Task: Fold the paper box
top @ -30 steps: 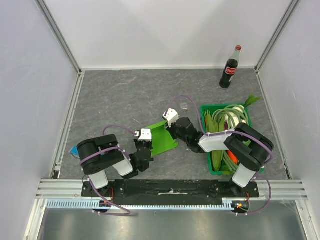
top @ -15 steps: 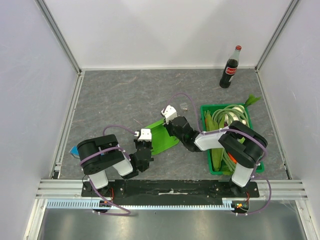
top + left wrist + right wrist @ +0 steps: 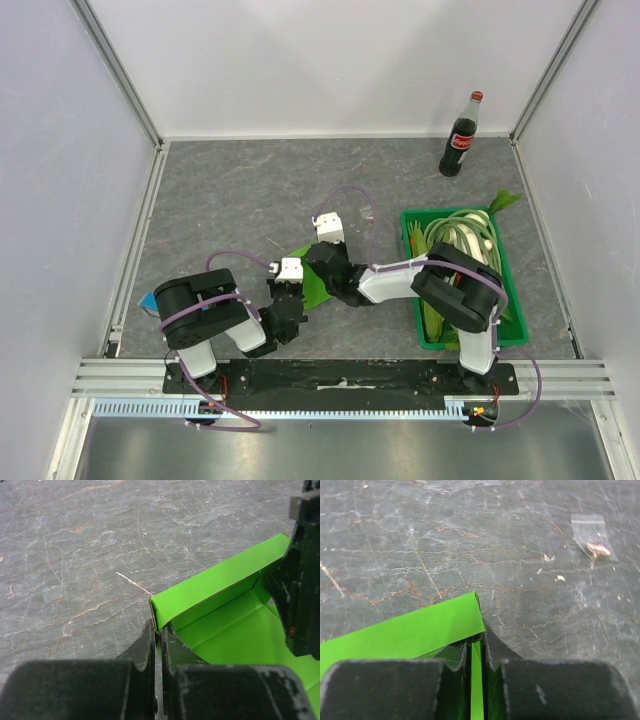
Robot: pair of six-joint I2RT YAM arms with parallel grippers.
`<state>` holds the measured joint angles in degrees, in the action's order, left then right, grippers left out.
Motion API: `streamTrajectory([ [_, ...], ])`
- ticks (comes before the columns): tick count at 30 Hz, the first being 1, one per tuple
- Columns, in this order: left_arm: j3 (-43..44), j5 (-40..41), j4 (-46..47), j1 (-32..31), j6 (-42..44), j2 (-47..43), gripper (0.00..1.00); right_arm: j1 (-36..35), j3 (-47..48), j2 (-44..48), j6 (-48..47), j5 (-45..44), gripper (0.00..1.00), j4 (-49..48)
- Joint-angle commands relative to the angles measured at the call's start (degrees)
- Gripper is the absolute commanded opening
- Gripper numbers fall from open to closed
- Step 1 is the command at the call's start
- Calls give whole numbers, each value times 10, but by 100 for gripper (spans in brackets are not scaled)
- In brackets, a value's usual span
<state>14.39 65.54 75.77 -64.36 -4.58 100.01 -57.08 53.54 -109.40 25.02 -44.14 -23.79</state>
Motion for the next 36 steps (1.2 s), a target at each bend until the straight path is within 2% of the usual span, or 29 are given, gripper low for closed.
streamTrajectory([
  [1,3,-4,195,-12,14,-5,2,-20,74,-45,135,-141,0,153],
  [4,1,1,196,-13,18,-4,2,-32,118,-72,164,-161,0,198],
  [7,-3,2,196,-12,12,-10,2,-33,123,-77,159,-155,0,192],
  [10,-5,4,196,-12,10,-11,2,-30,84,-50,120,-130,0,135],
  [11,-7,4,196,-12,8,-11,2,-27,41,-26,61,-92,0,97],
  [12,-7,3,196,-12,9,-13,2,-25,21,-14,40,-82,5,41],
  [14,-8,5,197,-12,6,-14,2,-7,-22,14,-19,-22,17,-7],
  [16,-6,6,196,-12,8,-11,2,10,-38,36,-22,12,20,2],
  [19,-4,8,196,-12,9,-10,2,28,-89,73,-61,83,31,-34],
  [20,-3,8,197,-12,11,-10,2,29,-106,82,-66,97,39,-41],
  [22,0,8,196,-12,13,-5,2,32,-114,102,-78,117,43,-32],
  [23,1,8,196,-11,14,-6,2,34,-123,109,-79,123,50,-21],
  [31,12,13,196,-12,19,0,2,34,-213,233,-79,181,68,7],
  [36,21,27,195,-12,32,1,2,37,-229,304,-96,274,74,58],
])
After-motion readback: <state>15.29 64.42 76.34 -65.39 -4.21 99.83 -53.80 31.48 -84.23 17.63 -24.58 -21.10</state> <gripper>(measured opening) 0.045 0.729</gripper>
